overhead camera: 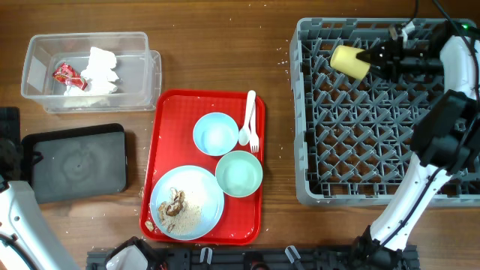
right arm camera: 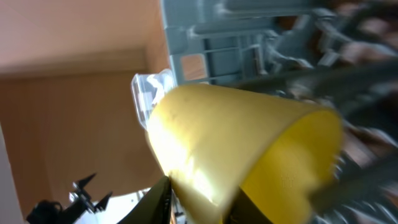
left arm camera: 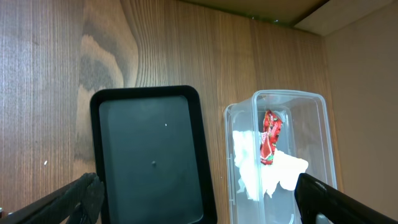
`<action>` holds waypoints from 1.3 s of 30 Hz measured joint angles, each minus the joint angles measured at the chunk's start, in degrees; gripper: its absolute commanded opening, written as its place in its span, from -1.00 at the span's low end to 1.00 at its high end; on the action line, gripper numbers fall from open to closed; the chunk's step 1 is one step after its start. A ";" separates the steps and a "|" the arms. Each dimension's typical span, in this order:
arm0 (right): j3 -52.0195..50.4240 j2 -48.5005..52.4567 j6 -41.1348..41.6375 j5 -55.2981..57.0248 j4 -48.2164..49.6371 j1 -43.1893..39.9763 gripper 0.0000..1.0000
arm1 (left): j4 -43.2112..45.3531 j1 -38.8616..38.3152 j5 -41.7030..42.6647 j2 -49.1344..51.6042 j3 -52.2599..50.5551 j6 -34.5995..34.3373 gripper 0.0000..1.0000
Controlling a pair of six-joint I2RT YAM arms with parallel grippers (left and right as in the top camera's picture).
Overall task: Sort waste into correct bins and load items into the dishwasher rack
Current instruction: 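Lift the yellow cup with the right gripper and place it in the rack, then move the right gripper back to the light-blue saucer on the tray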
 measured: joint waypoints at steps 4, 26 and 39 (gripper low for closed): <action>0.09 -2.25 7.89 21.00 0.20 -2.43 -0.37 | 0.00 0.00 0.00 0.00 0.00 -0.02 1.00; -0.94 -11.26 27.39 64.24 12.09 21.00 -0.91 | 0.00 0.00 0.00 0.00 0.00 -0.02 1.00; -0.98 -27.63 20.06 55.98 8.72 26.99 0.01 | 0.00 0.00 0.00 0.00 0.00 -0.02 1.00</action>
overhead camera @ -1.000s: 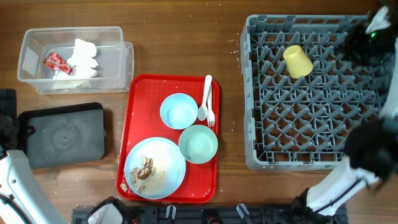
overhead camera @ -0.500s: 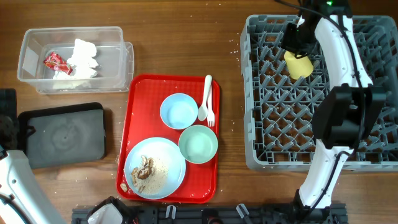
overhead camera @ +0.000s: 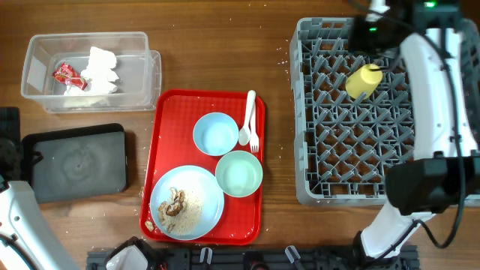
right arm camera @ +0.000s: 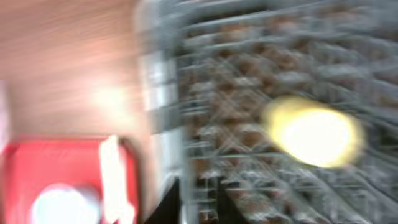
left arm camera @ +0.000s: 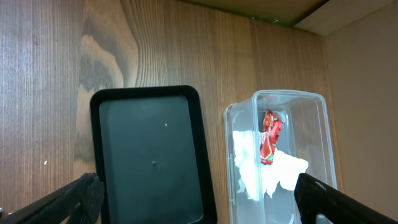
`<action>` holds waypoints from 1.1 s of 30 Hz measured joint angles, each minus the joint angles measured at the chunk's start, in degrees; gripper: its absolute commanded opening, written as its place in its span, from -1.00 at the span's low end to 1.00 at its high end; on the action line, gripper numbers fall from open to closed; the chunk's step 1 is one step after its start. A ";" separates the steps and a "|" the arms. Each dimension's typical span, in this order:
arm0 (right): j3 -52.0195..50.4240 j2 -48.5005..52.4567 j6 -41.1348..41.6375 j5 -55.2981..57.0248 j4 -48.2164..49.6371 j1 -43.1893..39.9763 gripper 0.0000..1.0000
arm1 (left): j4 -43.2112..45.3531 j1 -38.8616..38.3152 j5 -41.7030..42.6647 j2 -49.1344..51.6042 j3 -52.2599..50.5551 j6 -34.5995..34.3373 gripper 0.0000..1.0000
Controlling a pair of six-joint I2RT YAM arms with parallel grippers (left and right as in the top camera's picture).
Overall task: Sort waste into correct bins and load items into the dishwasher rack
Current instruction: 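Move the right gripper back to the light-blue saucer on the tray, then grasp the light-blue saucer with the right gripper and set it in the rack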
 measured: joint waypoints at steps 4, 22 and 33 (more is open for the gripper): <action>-0.04 1.36 -4.76 -5.68 1.40 20.15 0.03 | 0.00 0.00 0.00 0.00 0.00 0.00 1.00; -0.07 25.62 8.37 7.23 9.31 48.11 -0.35 | 0.00 0.00 0.00 0.00 0.00 0.00 0.99; 1.40 26.32 7.96 7.85 7.76 50.53 -0.91 | 0.00 0.00 0.00 0.00 0.00 0.00 1.00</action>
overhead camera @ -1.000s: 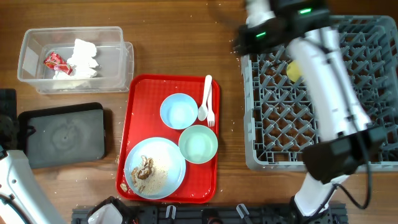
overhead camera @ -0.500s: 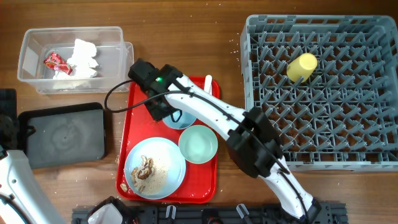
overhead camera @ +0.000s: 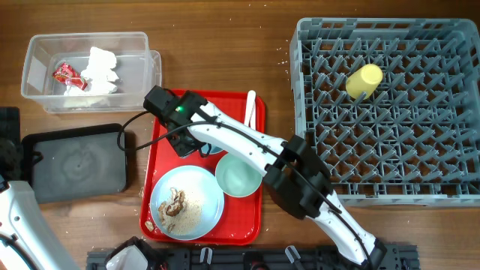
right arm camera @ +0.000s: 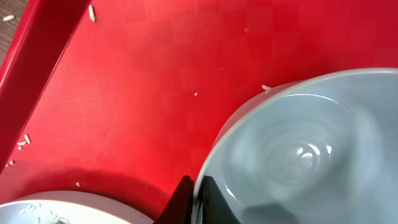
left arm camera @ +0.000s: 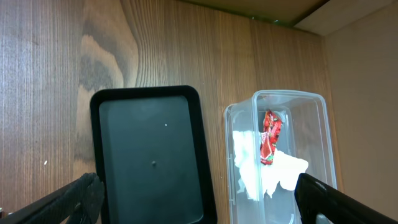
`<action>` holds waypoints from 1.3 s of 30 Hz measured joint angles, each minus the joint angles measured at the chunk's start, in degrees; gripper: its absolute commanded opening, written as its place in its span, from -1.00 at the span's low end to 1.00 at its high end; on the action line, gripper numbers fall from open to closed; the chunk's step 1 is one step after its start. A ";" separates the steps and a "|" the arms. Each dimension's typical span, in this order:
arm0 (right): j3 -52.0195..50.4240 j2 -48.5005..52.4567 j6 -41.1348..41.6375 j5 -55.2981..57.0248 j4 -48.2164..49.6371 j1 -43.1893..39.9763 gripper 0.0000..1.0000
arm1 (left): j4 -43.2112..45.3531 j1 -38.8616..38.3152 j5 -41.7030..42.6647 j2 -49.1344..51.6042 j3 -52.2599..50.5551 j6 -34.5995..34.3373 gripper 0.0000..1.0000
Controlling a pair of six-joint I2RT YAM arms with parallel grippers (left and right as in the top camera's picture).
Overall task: Sort waste into correct bins and load items into the dishwasher rack
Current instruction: 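Grasp the light-blue saucer with the right gripper and set it in the rack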
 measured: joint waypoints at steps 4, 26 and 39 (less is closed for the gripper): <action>8.52 -3.39 -4.44 -1.46 -5.70 -3.63 -0.91 | 0.00 0.00 0.00 0.00 0.00 0.00 1.00; -27.98 -23.34 -44.24 -65.79 -24.41 -72.72 -0.92 | 0.00 0.00 0.00 0.00 0.00 0.00 1.00; -29.66 -26.99 -26.40 -52.52 -10.97 -84.04 -0.54 | 0.00 0.00 0.00 0.00 0.00 0.00 1.00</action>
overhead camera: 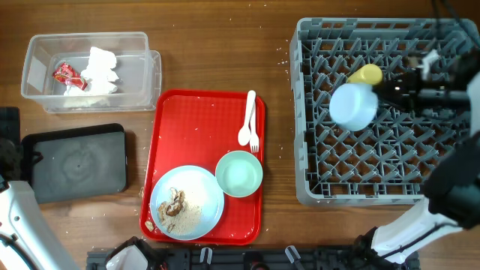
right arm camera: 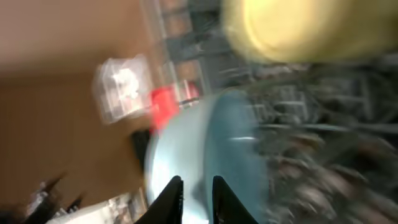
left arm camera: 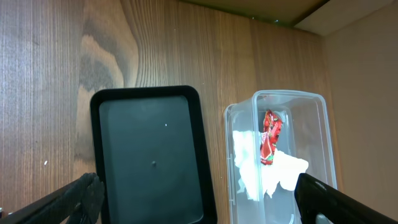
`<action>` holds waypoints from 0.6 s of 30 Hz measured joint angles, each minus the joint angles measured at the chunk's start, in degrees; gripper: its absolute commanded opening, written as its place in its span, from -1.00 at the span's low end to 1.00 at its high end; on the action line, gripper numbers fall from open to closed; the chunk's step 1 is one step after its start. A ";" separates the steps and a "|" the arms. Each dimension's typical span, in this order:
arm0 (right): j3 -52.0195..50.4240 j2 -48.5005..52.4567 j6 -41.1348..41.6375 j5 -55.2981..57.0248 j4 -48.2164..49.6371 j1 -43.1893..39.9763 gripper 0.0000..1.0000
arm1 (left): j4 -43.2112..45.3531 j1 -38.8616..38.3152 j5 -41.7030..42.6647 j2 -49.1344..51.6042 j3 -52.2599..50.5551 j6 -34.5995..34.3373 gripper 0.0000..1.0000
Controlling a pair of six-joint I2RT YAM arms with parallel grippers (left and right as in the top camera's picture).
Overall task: Sort waste into correct bins and load items into the dishwasher rack
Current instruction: 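Grasp the light-blue saucer with the right gripper and set it in the rack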
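Observation:
My right gripper is shut on the rim of a light blue bowl, held on edge over the grey dishwasher rack. In the blurred right wrist view the blue bowl sits between my fingers. A yellow cup lies in the rack just behind the bowl. The red tray carries a white fork and spoon, a green bowl and a plate with food scraps. My left gripper hangs open above the black bin.
A clear plastic bin at the back left holds a red wrapper and white paper. The black bin lies in front of it. Rice grains are scattered on the wooden table round the tray.
The blue bowl has left the red tray and is now over the rack beside the yellow cup, in my right gripper. The left arm has not moved.
My right gripper held the yellow cup over the back of the rack. Then the cup lay in the rack, let go. After that the gripper was at the blue bowl's rim on the red tray, and now it holds that bowl over the rack.

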 measured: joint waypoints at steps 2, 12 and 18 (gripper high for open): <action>0.22 -7.76 11.37 14.47 3.34 -2.25 -0.46 | 0.00 0.00 0.00 0.00 0.00 0.00 1.00; 2.69 -35.67 23.41 36.52 5.05 4.37 -0.24 | 0.00 0.00 0.00 0.00 0.00 0.00 1.00; 2.73 -23.93 27.69 45.90 6.03 19.04 -0.91 | 0.00 0.00 0.00 0.00 0.00 0.00 1.00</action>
